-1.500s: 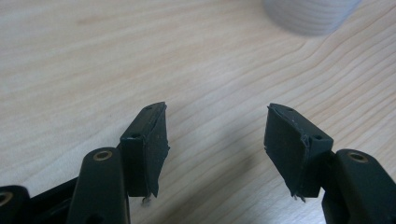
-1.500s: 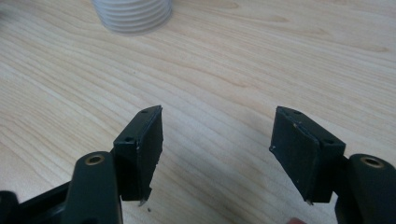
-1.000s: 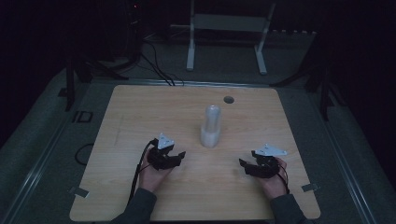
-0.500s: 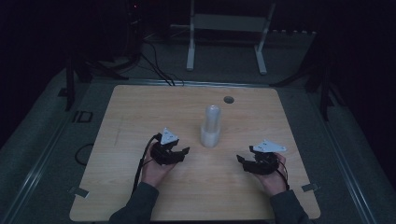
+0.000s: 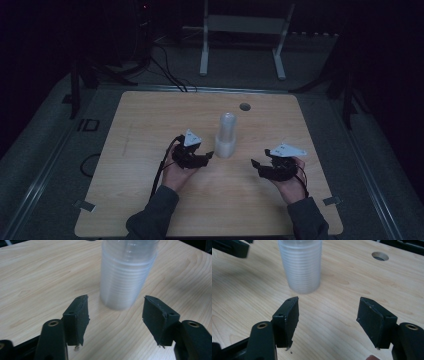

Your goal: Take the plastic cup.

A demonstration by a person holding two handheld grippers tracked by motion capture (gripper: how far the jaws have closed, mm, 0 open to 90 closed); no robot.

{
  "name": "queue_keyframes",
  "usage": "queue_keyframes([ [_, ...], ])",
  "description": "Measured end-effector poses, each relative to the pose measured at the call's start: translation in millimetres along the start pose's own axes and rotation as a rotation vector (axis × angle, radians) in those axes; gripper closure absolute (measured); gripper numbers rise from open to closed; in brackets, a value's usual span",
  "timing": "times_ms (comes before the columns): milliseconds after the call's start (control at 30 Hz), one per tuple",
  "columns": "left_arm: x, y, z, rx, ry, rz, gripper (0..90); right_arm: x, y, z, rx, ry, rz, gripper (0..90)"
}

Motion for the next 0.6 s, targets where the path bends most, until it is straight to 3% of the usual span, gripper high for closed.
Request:
queue_keyframes([
  [333, -23.6, 8.2, 9.5, 0.002, 0.035, -0.029, 28.6, -6.3, -3.3, 15.6, 0.011, 0.018, 0.018, 33.3],
  [600, -42.2, 10.0, 6.5, 0.022, 0.033, -0.027, 25.5, -12.3, -4.7, 27.2, 0.009, 0.026, 0.026, 31.1],
])
Point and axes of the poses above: each handheld gripper's, and its own axes: x roughly backward along the jaws, z roughly out of its top, y roughly to its right, the point moved 7 cm from there along -x, roughly forward along the jaws, and after that the axes turned 15 degrees about y, right-handed, at the moved point
